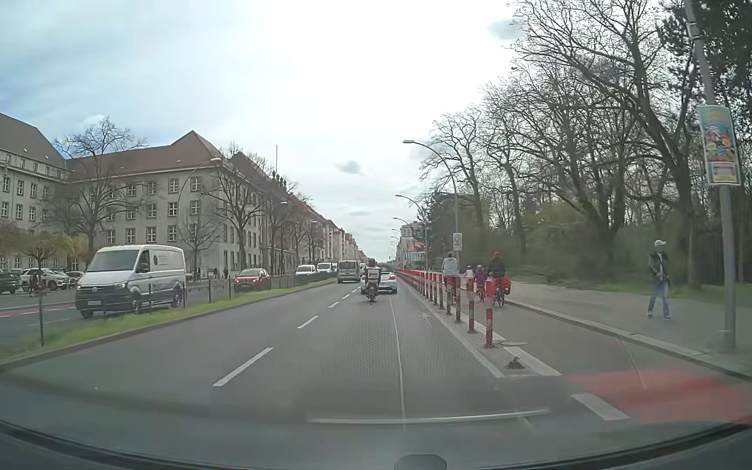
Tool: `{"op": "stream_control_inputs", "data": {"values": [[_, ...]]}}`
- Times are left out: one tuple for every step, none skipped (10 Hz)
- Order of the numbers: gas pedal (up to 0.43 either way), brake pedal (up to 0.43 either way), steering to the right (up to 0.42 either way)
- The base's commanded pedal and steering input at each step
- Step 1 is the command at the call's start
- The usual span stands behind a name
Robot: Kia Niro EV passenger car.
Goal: Follow the waypoints while adhering to traffic rules and regulations
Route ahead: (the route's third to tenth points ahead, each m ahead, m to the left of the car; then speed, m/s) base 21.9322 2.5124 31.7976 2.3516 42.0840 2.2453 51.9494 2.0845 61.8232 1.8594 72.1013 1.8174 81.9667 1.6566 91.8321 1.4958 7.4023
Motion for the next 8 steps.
{"op": "stream_control_inputs", "data": {"values": [[0.008, 0.000, 0.005], [0.008, 0.000, 0.005], [0.008, 0.000, 0.005], [0.008, 0.000, 0.003], [0.008, 0.000, -0.007], [0.008, 0.000, -0.008], [0.008, 0.000, -0.005], [0.008, 0.000, -0.004]]}}
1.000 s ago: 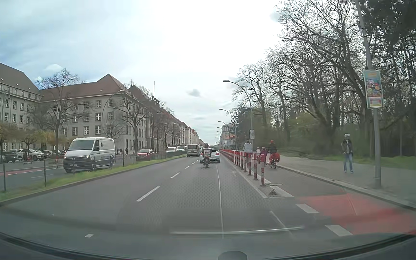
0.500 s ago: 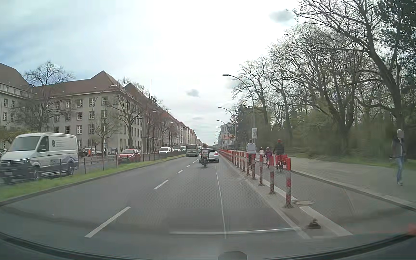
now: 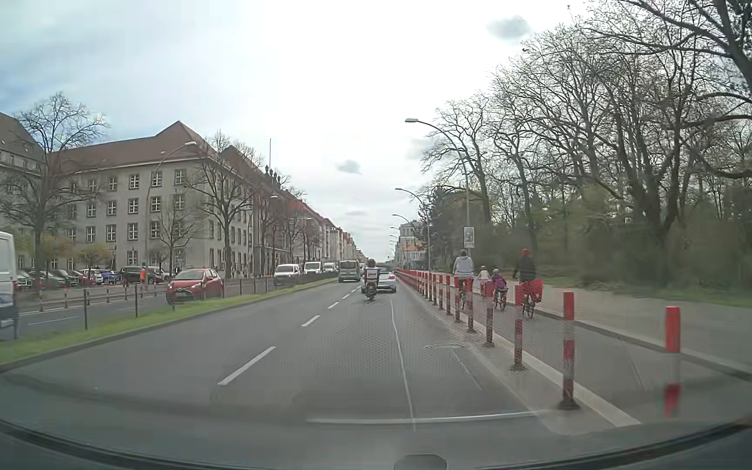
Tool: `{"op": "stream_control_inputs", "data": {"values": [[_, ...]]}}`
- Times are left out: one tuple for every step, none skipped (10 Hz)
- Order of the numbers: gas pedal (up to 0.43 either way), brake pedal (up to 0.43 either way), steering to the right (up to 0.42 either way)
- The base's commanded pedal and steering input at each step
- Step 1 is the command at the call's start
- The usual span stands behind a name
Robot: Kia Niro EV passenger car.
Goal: Follow the waypoints while adhering to traffic rules and regulations
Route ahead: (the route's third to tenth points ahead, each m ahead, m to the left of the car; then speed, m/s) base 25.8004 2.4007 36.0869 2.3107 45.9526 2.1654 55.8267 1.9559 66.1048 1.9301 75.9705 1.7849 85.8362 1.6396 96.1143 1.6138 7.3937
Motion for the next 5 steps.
{"op": "stream_control_inputs", "data": {"values": [[0.008, 0.000, -0.004], [0.008, 0.000, -0.004], [0.008, 0.000, -0.003], [0.008, 0.000, -0.003], [0.008, 0.000, -0.001]]}}
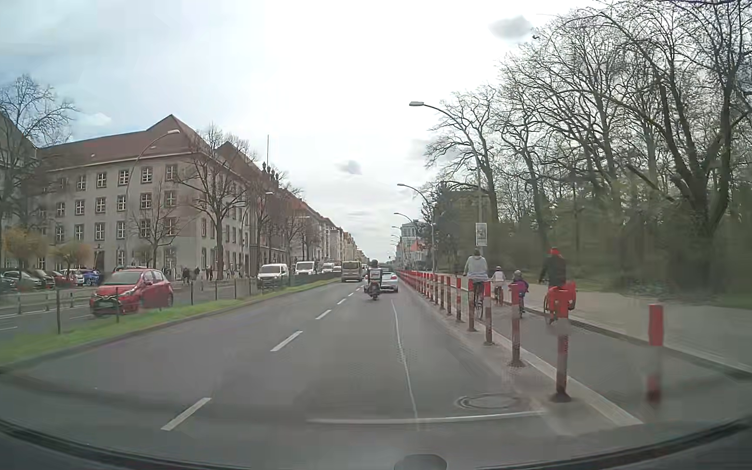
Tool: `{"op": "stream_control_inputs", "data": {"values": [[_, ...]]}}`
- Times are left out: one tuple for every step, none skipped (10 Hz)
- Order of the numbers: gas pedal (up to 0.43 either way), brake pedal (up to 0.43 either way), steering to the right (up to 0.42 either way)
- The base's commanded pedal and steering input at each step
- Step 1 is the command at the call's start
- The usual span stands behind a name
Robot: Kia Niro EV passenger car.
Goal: Follow the waypoints while adhering to traffic rules and regulations
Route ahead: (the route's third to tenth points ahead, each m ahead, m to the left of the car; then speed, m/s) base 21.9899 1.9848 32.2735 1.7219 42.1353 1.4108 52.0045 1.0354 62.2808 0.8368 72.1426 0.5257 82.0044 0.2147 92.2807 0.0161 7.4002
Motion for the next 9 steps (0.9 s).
{"op": "stream_control_inputs", "data": {"values": [[0.008, 0.000, 0.001], [0.008, 0.000, 0.001], [0.020, 0.000, 0.002], [0.020, 0.000, 0.002], [0.020, 0.000, 0.002], [0.020, 0.000, 0.002], [0.020, 0.000, 0.002], [0.020, 0.000, 0.002], [0.028, 0.000, 0.001]]}}
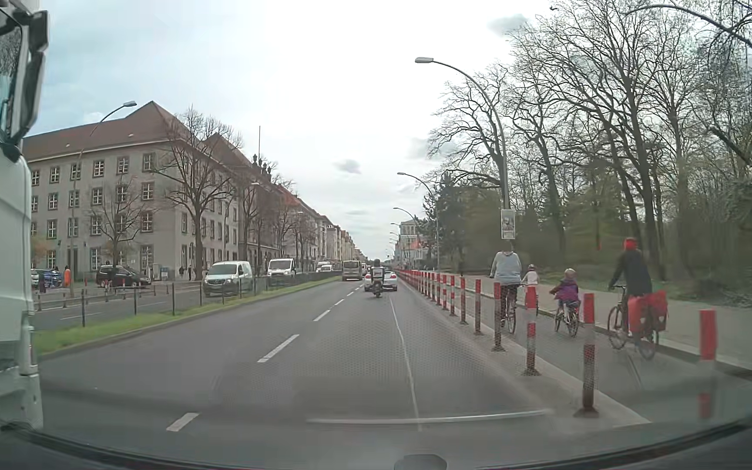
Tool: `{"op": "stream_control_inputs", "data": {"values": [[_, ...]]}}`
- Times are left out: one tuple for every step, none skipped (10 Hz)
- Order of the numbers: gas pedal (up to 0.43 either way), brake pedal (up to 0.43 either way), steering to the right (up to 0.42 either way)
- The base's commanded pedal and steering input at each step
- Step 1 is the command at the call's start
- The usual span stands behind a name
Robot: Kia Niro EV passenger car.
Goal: Follow the waypoints while adhering to traffic rules and regulations
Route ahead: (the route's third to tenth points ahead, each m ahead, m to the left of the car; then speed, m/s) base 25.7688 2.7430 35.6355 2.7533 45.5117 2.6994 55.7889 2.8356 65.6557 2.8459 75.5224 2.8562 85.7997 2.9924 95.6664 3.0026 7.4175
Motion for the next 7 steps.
{"op": "stream_control_inputs", "data": {"values": [[0.028, 0.000, 0.001], [0.028, 0.000, -0.001], [0.028, 0.000, -0.002], [0.028, 0.000, -0.003], [0.028, 0.000, -0.003], [0.028, 0.000, -0.003], [0.028, 0.000, -0.002]]}}
